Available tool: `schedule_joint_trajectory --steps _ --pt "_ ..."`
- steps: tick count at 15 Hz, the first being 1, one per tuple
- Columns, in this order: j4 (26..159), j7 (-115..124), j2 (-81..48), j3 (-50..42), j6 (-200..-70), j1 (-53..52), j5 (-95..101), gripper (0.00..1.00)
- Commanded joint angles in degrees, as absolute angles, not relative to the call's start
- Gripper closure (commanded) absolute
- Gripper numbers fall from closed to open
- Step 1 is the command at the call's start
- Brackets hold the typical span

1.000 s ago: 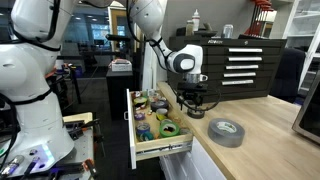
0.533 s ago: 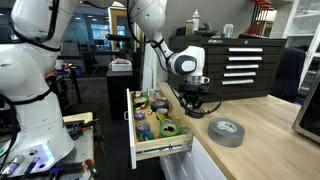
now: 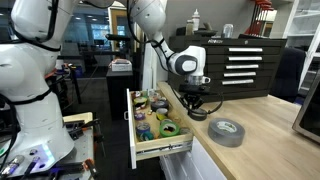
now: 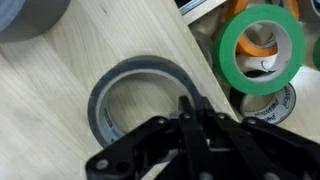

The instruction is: Pick the black masking tape and put it in the drawer

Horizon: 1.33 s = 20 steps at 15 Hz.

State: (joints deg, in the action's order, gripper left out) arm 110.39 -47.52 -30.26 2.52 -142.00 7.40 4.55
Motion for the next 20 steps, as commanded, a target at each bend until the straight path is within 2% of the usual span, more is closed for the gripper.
schedule_joint_trajectory --steps 1,7,20 --pt "112.1 -48.2 -26.8 3.3 -141.2 8.4 4.6 0.95" --pt "117.0 -42.4 -19.7 1.7 -140.4 6.9 5.2 0.96" --pt "138.1 -25.9 -2.4 1.3 -141.9 3.2 10.4 0.97"
